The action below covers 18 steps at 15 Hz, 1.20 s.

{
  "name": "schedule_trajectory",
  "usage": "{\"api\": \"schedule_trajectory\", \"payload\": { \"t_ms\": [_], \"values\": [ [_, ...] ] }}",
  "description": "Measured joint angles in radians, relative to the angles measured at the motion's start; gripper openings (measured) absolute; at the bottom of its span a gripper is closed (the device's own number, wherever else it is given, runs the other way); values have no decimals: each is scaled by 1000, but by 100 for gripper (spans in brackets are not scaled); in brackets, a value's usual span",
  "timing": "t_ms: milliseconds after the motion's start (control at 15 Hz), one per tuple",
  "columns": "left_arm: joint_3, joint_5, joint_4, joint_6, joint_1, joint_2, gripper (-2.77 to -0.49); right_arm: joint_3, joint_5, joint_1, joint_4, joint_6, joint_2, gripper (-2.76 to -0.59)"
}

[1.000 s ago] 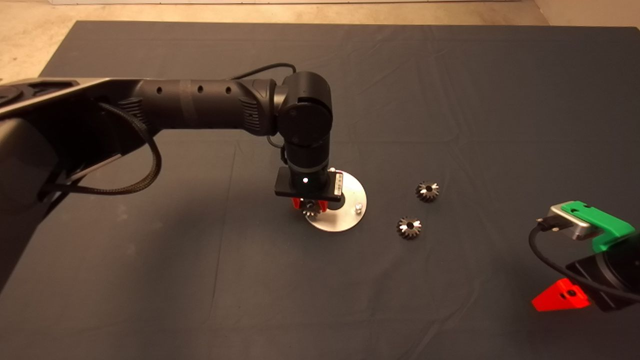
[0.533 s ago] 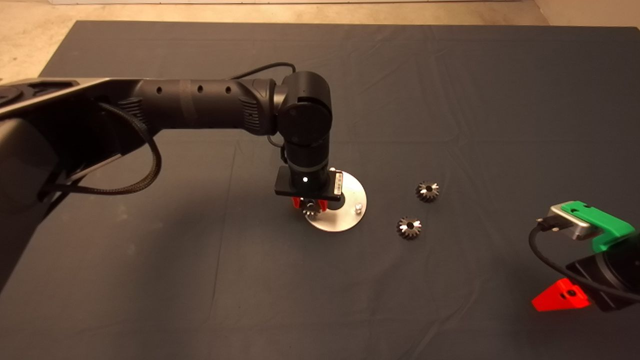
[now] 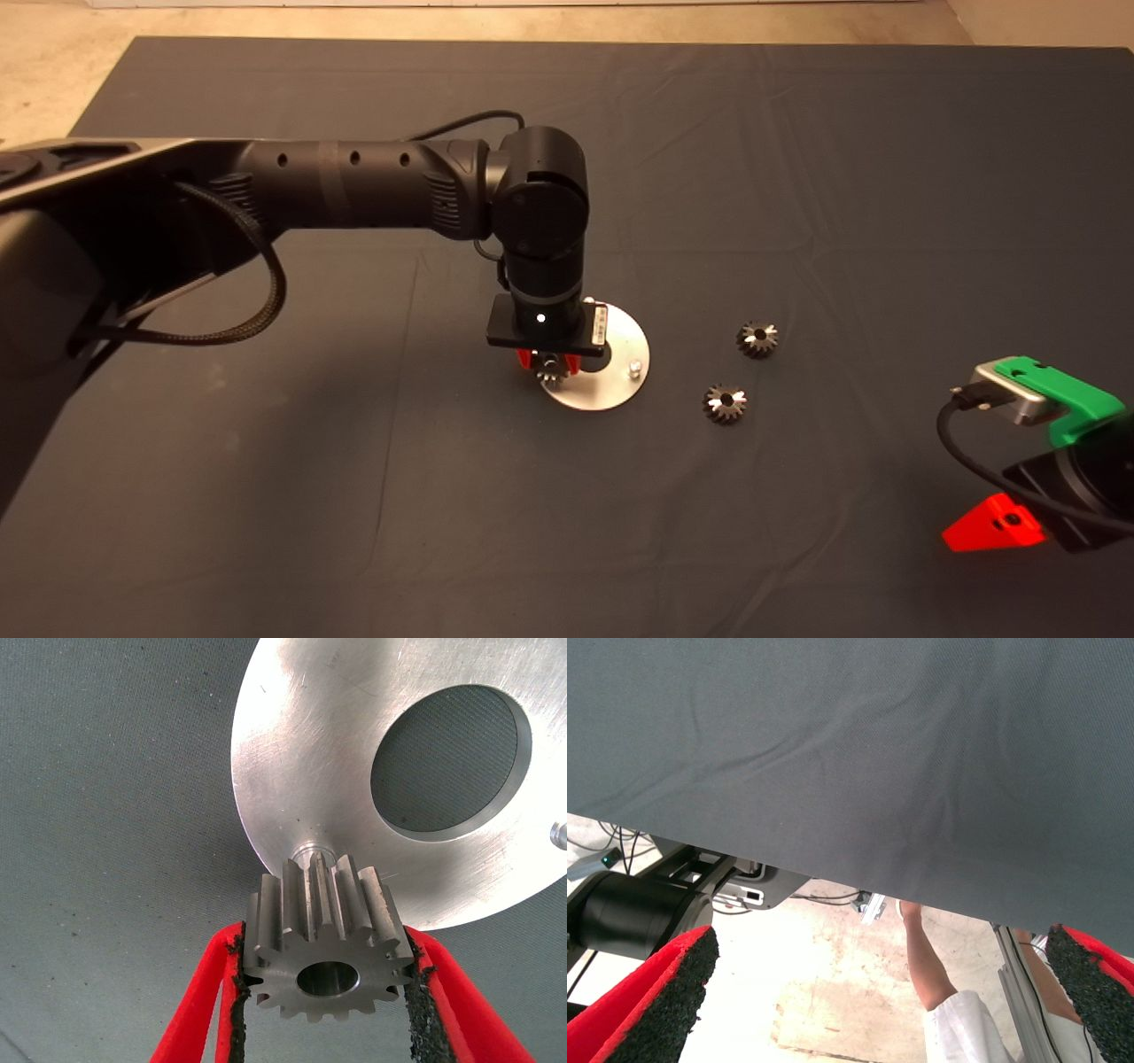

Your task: Install three planetary gears onto the carrier pins

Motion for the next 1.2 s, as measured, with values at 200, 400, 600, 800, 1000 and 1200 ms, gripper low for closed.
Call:
{"api": "schedule_trajectory", "payload": {
  "t_ms": [200, 400, 600, 800, 1000, 1200],
  "values": [
    [0, 0, 0, 0, 0, 0, -223, 0, 0, 0, 0, 0, 0, -61],
    [0, 0, 0, 1, 0, 0, -210, 0, 0, 0, 0, 0, 0, -61],
    [0, 0, 0, 2, 0, -3, -199, 0, 0, 0, 0, 0, 0, -61],
    [4, -1, 0, 4, -13, -16, -188, 0, 0, 0, 0, 0, 0, -61],
    [44, -1, 0, 4, -63, -66, -178, -13, 0, 0, 0, -13, 10, -61],
    [186, -2, -2, 4, -83, -177, -164, -158, -1, 0, 1, -92, 83, -61]
  ]
}}
